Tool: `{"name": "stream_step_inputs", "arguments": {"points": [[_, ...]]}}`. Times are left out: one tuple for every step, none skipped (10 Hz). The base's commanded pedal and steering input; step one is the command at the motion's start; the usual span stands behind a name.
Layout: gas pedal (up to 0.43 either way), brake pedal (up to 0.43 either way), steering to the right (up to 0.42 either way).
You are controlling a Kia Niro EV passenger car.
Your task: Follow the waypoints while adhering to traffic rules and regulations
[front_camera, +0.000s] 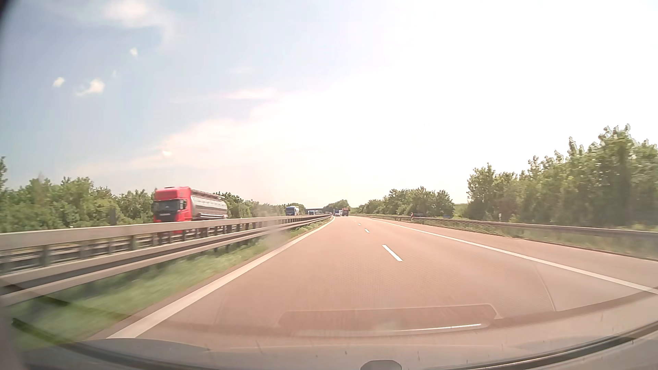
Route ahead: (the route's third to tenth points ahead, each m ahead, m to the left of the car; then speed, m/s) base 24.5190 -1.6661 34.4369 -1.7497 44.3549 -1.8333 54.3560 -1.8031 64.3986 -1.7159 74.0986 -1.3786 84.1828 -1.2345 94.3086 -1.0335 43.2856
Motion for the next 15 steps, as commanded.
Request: {"name": "stream_step_inputs", "arguments": {"points": [[0.000, 0.000, -0.005], [0.000, 0.000, -0.005], [0.000, 0.000, -0.006], [0.000, 0.000, -0.006], [0.000, 0.000, -0.006], [0.000, 0.000, -0.006], [0.000, 0.000, -0.007], [0.000, 0.000, -0.006], [0.000, 0.000, -0.006], [0.000, 0.000, -0.005], [0.000, 0.000, -0.005], [0.000, 0.000, -0.006], [0.000, 0.000, -0.005], [0.000, 0.000, -0.005], [0.000, 0.000, -0.005]]}}
